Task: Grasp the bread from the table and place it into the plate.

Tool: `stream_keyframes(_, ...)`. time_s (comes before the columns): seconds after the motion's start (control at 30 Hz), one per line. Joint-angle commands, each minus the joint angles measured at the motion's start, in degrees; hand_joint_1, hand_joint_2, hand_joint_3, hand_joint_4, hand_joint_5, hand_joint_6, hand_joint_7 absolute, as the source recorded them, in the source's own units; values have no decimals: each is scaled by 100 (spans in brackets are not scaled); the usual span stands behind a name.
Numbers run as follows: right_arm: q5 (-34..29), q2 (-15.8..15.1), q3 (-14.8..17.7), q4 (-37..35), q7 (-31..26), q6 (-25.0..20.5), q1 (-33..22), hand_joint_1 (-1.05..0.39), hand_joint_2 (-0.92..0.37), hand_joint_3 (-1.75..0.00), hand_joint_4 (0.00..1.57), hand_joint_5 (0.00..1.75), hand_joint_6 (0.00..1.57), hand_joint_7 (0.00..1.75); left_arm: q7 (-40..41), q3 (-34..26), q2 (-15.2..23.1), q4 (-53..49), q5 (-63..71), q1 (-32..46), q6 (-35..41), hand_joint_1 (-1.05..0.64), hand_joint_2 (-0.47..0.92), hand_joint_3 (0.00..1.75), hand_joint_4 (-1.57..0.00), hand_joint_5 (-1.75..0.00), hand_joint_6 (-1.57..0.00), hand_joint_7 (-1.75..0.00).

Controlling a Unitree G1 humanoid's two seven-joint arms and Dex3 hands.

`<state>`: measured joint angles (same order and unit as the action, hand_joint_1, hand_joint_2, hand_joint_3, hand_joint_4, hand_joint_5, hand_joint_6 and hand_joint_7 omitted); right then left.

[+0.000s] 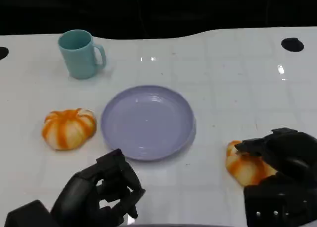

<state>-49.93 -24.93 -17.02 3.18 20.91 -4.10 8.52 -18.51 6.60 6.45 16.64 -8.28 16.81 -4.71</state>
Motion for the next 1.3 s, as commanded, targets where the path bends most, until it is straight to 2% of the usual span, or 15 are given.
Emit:
stream_keyframes(0.03,10,89,-165,-452,-203,-77,245,-47,-92,-12,31,38,51,2,74,-3,32,82,56,51,8,-59,92,40,-70,-175,-48,-175)
stream_keyframes(0.33,-51,379,-485,-1242,-438,-464,698,-45,-92,-14,38,37,58,4,83,9,8,115,93,75,-8,-58,92,40,-69,-175,-47,-175)
stream_keyframes(0.47,2,583,-459,-1668,-1035,-514,863,-40,-92,-12,55,41,72,9,81,15,-14,143,61,92,17,-57,92,40,-68,-175,-47,-175)
stream_keyframes(0.6,355,728,-292,-2207,-2095,35,980,-21,-92,-8,83,93,109,21,106,24,-16,181,80,113,54,-59,92,39,-68,-175,-47,-175)
stream_keyframes(0.63,367,705,-310,-2355,-2342,212,1034,-17,-92,-10,84,123,115,28,100,25,-16,177,80,113,34,-59,92,39,-68,-175,-47,-175)
stream_keyframes(0.7,381,677,-338,-2611,-2765,508,1127,-16,-88,-25,84,161,101,83,101,27,-19,180,81,115,25,-59,92,39,-68,-175,-47,-174)
stream_keyframes(0.73,388,675,-347,-2696,-2907,595,1160,-16,-80,-41,85,169,90,112,106,28,-17,188,85,118,38,-59,92,39,-68,-175,-46,-174)
stream_keyframes(0.87,470,713,-340,-2883,-3294,839,1231,-15,-64,-74,87,174,74,155,110,22,-8,184,107,116,16,-59,92,40,-67,-175,-46,-174)
stream_keyframes(0.93,503,732,-335,-2952,-3525,996,1246,-15,-58,-81,87,175,80,133,116,15,-1,178,119,112,22,-58,92,40,-67,-175,-46,-174)
stream_keyframes(1.03,476,725,-373,-3006,-3773,1125,1263,-19,-65,-62,87,175,99,80,110,8,2,184,99,118,58,-59,92,40,-66,-175,-46,-173)
stream_keyframes(1.07,469,716,-387,-3019,-3840,1167,1267,-20,-69,-56,88,175,103,73,105,7,2,180,93,117,48,-59,92,40,-66,-175,-46,-173)
stream_keyframes(1.17,526,716,-373,-3024,-3998,1300,1253,-17,-66,-63,88,175,93,113,103,4,-2,206,70,134,63,-58,92,40,-66,-175,-46,-173)
stream_keyframes(1.2,555,726,-351,-3025,-4070,1349,1249,-16,-63,-67,89,175,92,116,94,3,-3,210,50,137,73,-58,92,40,-66,-175,-46,-173)
stream_keyframes(1.27,575,738,-326,-3022,-4207,1419,1248,-16,-57,-70,92,175,94,101,82,1,-2,200,33,138,67,-57,92,40,-65,-175,-45,-173)
stream_keyframes(1.3,591,746,-312,-2994,-4254,1444,1240,-14,-55,-73,93,175,93,109,86,1,0,191,41,136,62,-57,92,40,-65,-175,-45,-173)
